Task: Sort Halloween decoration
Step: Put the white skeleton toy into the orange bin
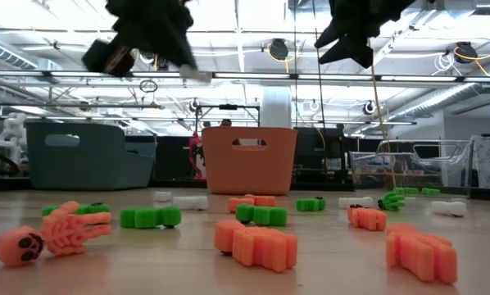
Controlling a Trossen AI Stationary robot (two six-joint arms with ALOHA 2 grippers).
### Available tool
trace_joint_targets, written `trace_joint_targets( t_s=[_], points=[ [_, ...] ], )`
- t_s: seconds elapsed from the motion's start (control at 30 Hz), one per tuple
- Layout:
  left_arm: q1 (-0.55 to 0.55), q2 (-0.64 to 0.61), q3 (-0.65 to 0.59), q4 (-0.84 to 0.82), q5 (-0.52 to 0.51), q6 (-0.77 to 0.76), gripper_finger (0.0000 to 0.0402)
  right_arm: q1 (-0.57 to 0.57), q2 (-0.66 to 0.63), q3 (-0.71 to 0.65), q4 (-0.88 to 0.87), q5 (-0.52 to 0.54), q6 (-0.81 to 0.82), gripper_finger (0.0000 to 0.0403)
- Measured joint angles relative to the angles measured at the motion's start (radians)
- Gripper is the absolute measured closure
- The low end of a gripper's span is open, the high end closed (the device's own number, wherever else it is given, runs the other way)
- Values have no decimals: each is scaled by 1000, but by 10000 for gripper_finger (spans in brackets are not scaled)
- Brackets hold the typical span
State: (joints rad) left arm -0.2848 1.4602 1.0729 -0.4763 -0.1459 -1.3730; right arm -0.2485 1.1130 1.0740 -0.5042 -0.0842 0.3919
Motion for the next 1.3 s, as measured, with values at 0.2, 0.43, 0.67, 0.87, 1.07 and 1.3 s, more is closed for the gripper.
trace_joint_targets(
  t_s=[0.2,0.43,0.67,0.87,1.07,1.3],
  points=[
    [94,-125,0,1,-2,234,395,-45,0,0,-2,0,-69,245],
    [200,-197,2,-17,14,354,394,-94,0,0,-2,1,-124,245],
    [244,-125,2,-150,39,541,392,-98,0,0,-23,-52,-119,245],
    [281,9,2,-145,74,717,347,-98,0,0,-50,-41,-23,245],
    [347,162,1,-167,226,752,280,-98,0,0,-45,5,180,245],
    [356,227,1,-126,215,751,237,-97,0,0,-36,5,322,245]
  ],
)
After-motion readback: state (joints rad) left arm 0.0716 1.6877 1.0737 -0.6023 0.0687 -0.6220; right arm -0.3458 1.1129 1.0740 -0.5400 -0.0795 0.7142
